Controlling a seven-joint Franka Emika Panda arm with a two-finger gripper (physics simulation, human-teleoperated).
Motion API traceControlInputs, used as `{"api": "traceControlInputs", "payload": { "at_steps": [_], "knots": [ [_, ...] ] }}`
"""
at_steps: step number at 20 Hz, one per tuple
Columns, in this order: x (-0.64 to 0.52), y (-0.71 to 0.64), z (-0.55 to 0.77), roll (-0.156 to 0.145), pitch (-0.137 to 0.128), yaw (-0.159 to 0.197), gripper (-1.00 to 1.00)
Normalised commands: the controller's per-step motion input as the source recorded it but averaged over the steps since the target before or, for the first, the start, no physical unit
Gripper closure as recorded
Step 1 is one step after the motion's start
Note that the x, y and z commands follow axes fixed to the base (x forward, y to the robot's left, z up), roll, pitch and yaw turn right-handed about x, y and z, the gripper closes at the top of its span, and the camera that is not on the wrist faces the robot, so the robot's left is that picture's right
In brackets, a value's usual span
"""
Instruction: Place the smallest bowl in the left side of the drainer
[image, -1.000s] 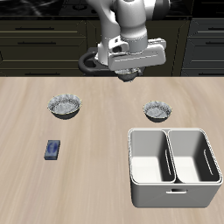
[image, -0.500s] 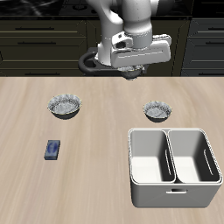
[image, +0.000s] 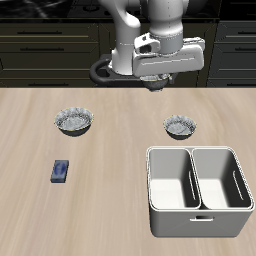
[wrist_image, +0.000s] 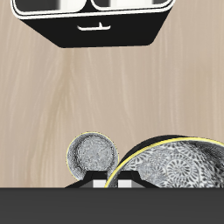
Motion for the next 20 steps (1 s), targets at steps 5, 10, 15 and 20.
{"api": "traceControlInputs", "payload": {
  "at_steps": [5,10,15,20],
  "knots": [
    [0.18,0.13,0.16,-0.014,-0.016,0.014,1.00],
    [0.35,0.09,0.16,-0.059,-0.018,0.015,1.00],
    [0.33,0.12,0.15,-0.048,-0.020,0.016,1.00],
    [0.36,0.00,0.17,-0.058,-0.025,0.004,1.00]
  ]
}}
